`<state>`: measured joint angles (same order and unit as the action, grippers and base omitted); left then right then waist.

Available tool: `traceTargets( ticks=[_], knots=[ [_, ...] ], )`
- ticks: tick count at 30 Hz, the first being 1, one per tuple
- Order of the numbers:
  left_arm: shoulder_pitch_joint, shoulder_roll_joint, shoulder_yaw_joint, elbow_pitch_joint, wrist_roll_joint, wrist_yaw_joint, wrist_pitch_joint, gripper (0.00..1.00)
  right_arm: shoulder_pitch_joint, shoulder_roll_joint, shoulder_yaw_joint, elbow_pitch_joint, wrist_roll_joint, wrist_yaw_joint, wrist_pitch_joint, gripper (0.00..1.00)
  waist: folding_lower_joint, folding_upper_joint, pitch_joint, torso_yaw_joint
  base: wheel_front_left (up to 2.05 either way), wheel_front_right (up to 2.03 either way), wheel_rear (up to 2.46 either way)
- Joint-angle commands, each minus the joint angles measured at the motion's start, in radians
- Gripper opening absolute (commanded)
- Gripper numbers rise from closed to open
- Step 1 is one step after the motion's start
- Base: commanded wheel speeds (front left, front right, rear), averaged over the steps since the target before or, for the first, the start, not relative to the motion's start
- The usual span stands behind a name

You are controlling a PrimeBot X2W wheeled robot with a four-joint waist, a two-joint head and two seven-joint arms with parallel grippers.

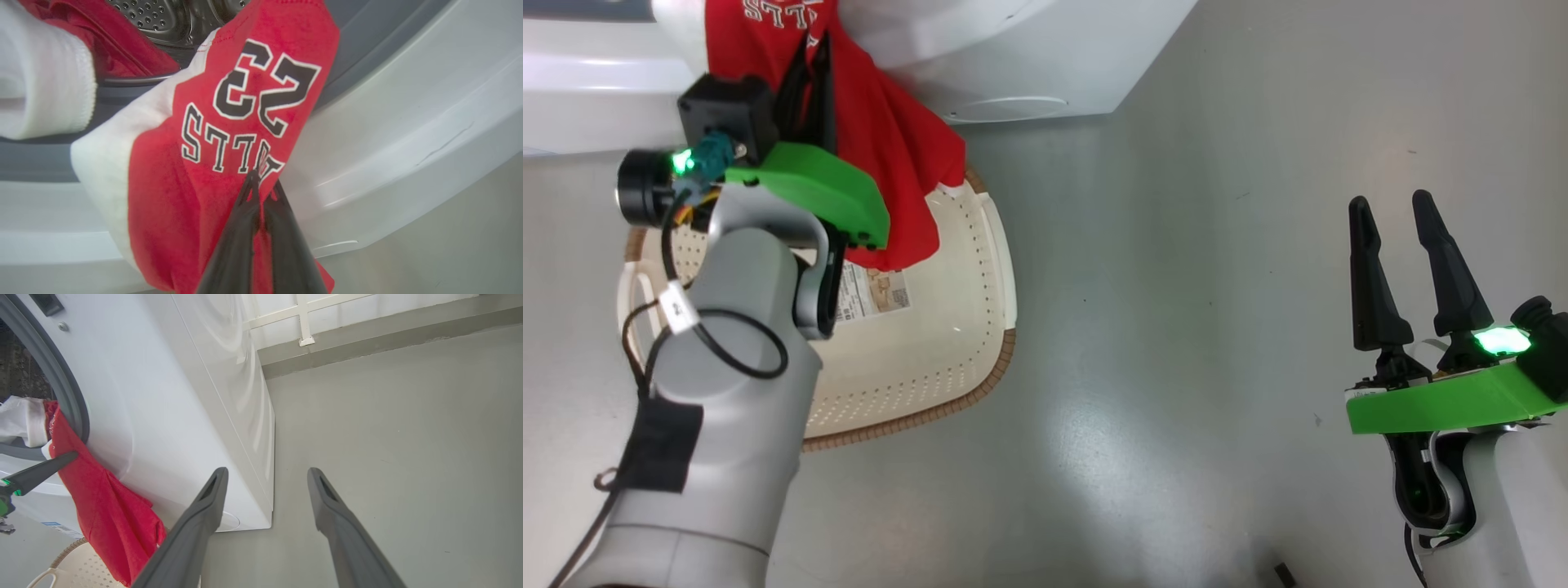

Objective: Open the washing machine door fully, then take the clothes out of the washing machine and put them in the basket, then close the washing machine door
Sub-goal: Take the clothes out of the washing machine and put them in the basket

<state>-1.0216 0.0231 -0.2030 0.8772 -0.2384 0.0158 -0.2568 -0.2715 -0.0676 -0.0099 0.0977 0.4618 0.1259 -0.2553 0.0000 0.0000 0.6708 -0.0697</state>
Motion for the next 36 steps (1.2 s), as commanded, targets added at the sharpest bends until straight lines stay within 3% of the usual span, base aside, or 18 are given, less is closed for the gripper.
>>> traceTargets(
  ticks=[1, 16, 28, 31, 33, 36],
  knots=[
    [0.032, 0.027, 0.016, -0.027, 0.004, -0.005, -0.005, 0.00, 0.006, 0.000, 0.019, -0.020, -0.010, 0.005, -0.006, 1.00, 0.0000, 0.0000, -0.004, 0.005, 0.00, 0.00, 0.00],
    [0.277, 0.027, 0.025, 0.049, 0.009, -0.030, -0.005, 0.00, 0.025, -0.019, 0.030, -0.018, -0.011, 0.005, -0.006, 1.00, 0.0000, 0.0000, -0.036, 0.033, 0.00, 0.00, 0.00],
    [0.313, 0.027, 0.036, 0.145, -0.033, -0.046, -0.005, 0.00, 0.033, -0.040, 0.033, -0.022, -0.013, 0.005, -0.006, 1.00, 0.0000, 0.0000, -0.022, 0.039, 0.00, 0.00, 0.00],
    [0.305, 0.027, 0.036, 0.148, -0.039, -0.041, -0.005, 0.33, 0.032, -0.042, 0.032, -0.024, -0.013, 0.005, -0.006, 1.00, 0.0000, 0.0000, -0.018, 0.040, 0.00, 0.00, 0.00],
    [0.300, 0.027, 0.039, 0.144, -0.042, -0.038, -0.005, 0.49, 0.031, -0.043, 0.032, -0.024, -0.014, 0.005, -0.006, 1.00, 0.0000, 0.0000, -0.016, 0.040, 0.00, 0.00, 0.00],
    [0.297, 0.027, 0.043, 0.137, -0.042, -0.039, -0.005, 0.85, 0.031, -0.043, 0.030, -0.024, -0.014, 0.005, -0.006, 1.00, 0.0000, 0.0000, -0.015, 0.041, 0.00, 0.00, 0.00]
  ],
)
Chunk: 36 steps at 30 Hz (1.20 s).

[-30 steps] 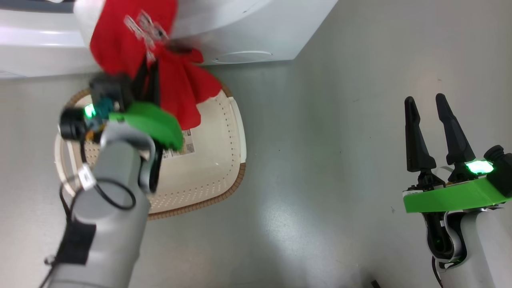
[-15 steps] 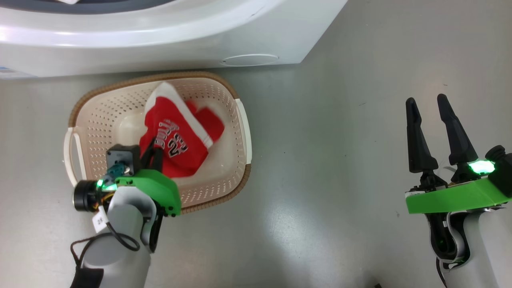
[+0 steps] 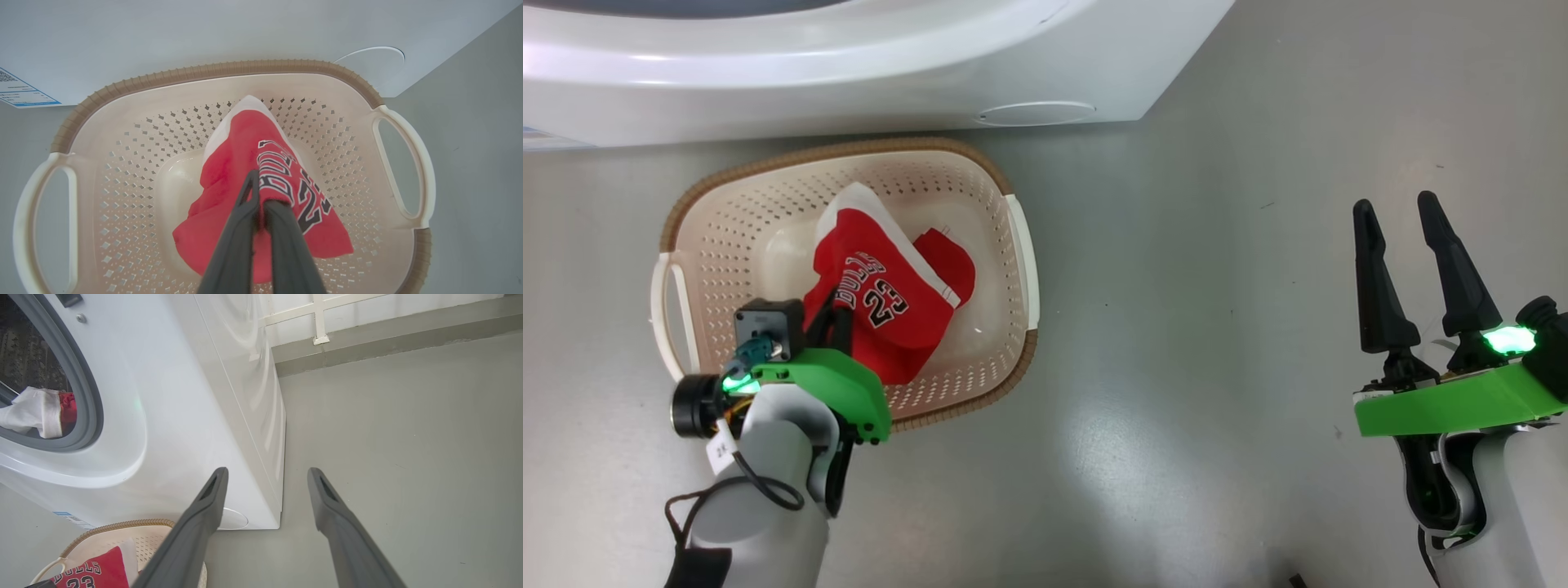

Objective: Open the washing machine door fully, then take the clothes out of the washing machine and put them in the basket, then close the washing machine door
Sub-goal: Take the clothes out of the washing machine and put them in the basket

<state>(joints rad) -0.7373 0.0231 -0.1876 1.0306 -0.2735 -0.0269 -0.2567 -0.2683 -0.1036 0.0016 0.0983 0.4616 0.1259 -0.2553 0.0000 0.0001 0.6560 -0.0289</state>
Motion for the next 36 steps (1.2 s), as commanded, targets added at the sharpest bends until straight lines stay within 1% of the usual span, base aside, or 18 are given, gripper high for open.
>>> traceTargets(
  ticks=[1, 2, 11, 17, 26, 36],
  knots=[
    [0.013, 0.027, 0.029, -0.020, -0.006, 0.004, -0.005, 0.91, 0.028, -0.008, 0.018, -0.024, -0.014, 0.005, -0.006, 1.00, 0.0000, -0.0001, -0.001, 0.001, 0.00, 0.00, 0.00],
    [0.014, 0.027, 0.031, -0.022, -0.005, 0.003, -0.005, 1.00, 0.028, -0.008, 0.017, -0.024, -0.014, 0.005, -0.006, 1.00, 0.0000, -0.0001, -0.001, 0.002, 0.00, 0.00, 0.00],
    [0.032, 0.027, 0.051, -0.051, -0.004, -0.006, -0.005, 1.00, 0.032, -0.010, 0.011, -0.020, -0.018, 0.005, -0.006, 1.00, 0.0000, -0.0001, -0.024, 0.015, 0.00, 0.00, 0.00],
    [0.064, 0.027, 0.069, -0.099, 0.000, -0.012, -0.005, 1.00, 0.041, -0.013, 0.015, -0.013, -0.018, 0.005, -0.006, 1.00, 0.0000, -0.0001, -0.064, 0.024, 0.00, 0.00, 0.00],
    [0.145, 0.027, 0.108, -0.226, 0.017, -0.031, -0.005, 1.00, 0.071, -0.021, 0.019, 0.002, -0.016, 0.005, -0.006, 1.00, 0.0000, -0.0001, -0.159, 0.039, 0.00, 0.00, 0.00],
    [0.272, 0.027, 0.145, -0.430, 0.057, -0.049, -0.005, 1.00, 0.128, -0.040, 0.026, 0.018, -0.013, 0.005, -0.006, 1.00, 0.0000, -0.0001, -0.273, 0.062, 0.00, 0.00, 0.00]
  ],
)
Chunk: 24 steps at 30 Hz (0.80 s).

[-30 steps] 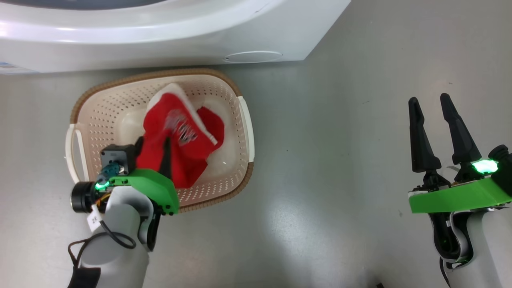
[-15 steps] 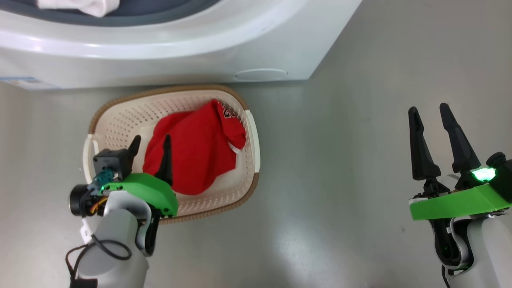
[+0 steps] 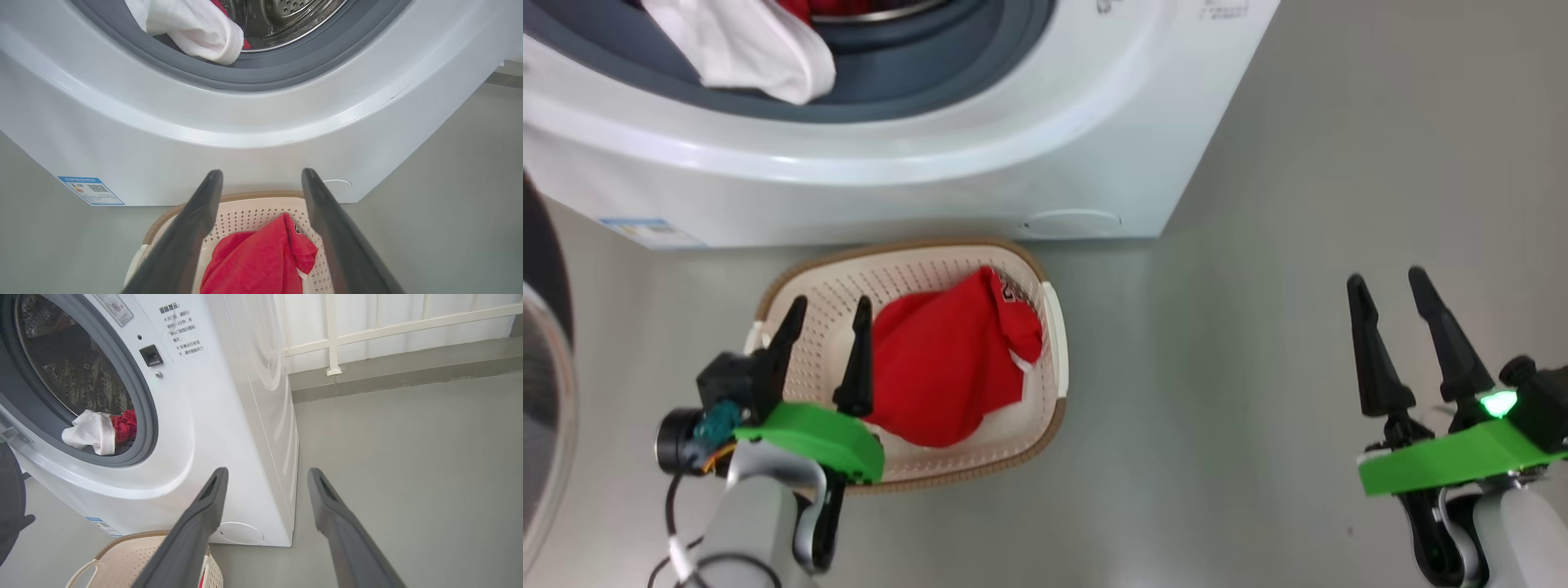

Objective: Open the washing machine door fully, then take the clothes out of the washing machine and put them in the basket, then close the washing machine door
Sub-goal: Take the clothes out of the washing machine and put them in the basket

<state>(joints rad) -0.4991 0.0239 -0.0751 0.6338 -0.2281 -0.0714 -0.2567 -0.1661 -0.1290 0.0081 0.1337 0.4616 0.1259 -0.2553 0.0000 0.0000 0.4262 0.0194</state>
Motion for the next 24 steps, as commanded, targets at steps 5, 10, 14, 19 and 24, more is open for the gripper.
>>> traceTargets(
  ticks=[5, 10, 14, 19, 24],
  knots=[
    [0.112, 0.026, 0.050, -0.126, 0.022, -0.011, -0.005, 1.00, 0.062, -0.025, 0.019, -0.008, -0.010, 0.005, -0.006, 1.00, 0.0000, 0.0000, -0.101, 0.021, 0.00, 0.00, 0.00],
    [0.193, 0.026, 0.067, -0.226, 0.047, -0.021, -0.005, 1.00, 0.095, -0.029, 0.021, -0.001, -0.007, 0.005, -0.006, 1.00, 0.0000, 0.0000, -0.157, 0.024, 0.00, 0.00, 0.00],
    [0.263, 0.026, 0.081, -0.301, 0.052, -0.015, -0.005, 1.00, 0.124, -0.032, 0.019, 0.000, -0.003, 0.005, -0.006, 1.00, 0.0000, 0.0000, -0.195, 0.029, 0.00, 0.00, 0.00],
    [0.328, 0.026, 0.085, -0.361, 0.056, -0.008, -0.005, 1.00, 0.155, -0.035, 0.016, -0.002, 0.001, 0.005, -0.006, 1.00, 0.0000, 0.0000, -0.228, 0.037, 0.00, 0.00, 0.00],
    [0.415, 0.026, 0.099, -0.420, 0.063, 0.001, -0.005, 1.00, 0.198, -0.037, 0.009, -0.006, 0.004, 0.005, -0.006, 1.00, 0.0000, 0.0000, -0.266, 0.037, 0.00, 0.00, 0.00]
  ],
)
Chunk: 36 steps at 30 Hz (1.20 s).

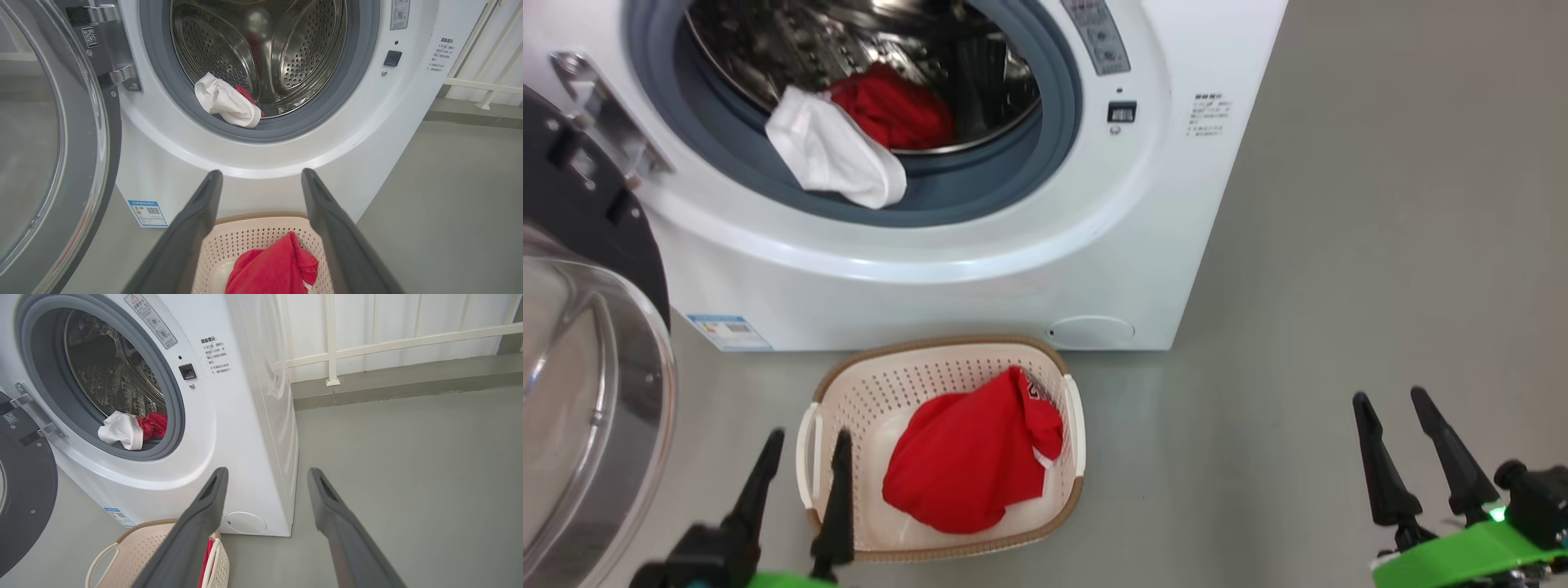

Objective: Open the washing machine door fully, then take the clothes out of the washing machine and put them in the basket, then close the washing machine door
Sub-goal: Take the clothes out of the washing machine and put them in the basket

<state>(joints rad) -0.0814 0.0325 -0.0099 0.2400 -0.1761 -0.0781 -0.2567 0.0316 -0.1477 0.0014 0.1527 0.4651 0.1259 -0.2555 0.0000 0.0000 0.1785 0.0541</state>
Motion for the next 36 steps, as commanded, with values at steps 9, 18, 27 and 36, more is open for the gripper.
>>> traceTargets(
  ticks=[9, 18, 27, 36],
  knots=[
    [0.110, 0.018, 0.046, -0.099, 0.004, 0.033, -0.005, 1.00, 0.059, -0.015, 0.001, -0.032, 0.005, 0.005, -0.006, 1.00, 0.0000, 0.0000, -0.051, -0.003, 0.00, 0.00, 0.00],
    [0.122, 0.018, 0.041, -0.112, -0.007, 0.048, -0.005, 1.00, 0.057, -0.012, 0.002, -0.036, 0.005, 0.005, -0.006, 1.00, 0.0000, 0.0000, -0.045, -0.011, 0.00, 0.00, 0.00],
    [0.076, 0.018, 0.023, -0.078, 0.000, 0.065, -0.005, 1.00, 0.030, -0.001, 0.004, -0.038, 0.005, 0.005, -0.006, 1.00, 0.0000, 0.0000, -0.007, -0.016, 0.00, 0.00, 0.00],
    [-0.143, 0.018, -0.013, 0.024, 0.056, 0.053, -0.005, 1.00, -0.027, 0.018, 0.001, -0.046, 0.004, 0.005, -0.006, 1.00, 0.0000, 0.0000, 0.087, -0.014, 0.00, 0.00, 0.00]
  ],
)
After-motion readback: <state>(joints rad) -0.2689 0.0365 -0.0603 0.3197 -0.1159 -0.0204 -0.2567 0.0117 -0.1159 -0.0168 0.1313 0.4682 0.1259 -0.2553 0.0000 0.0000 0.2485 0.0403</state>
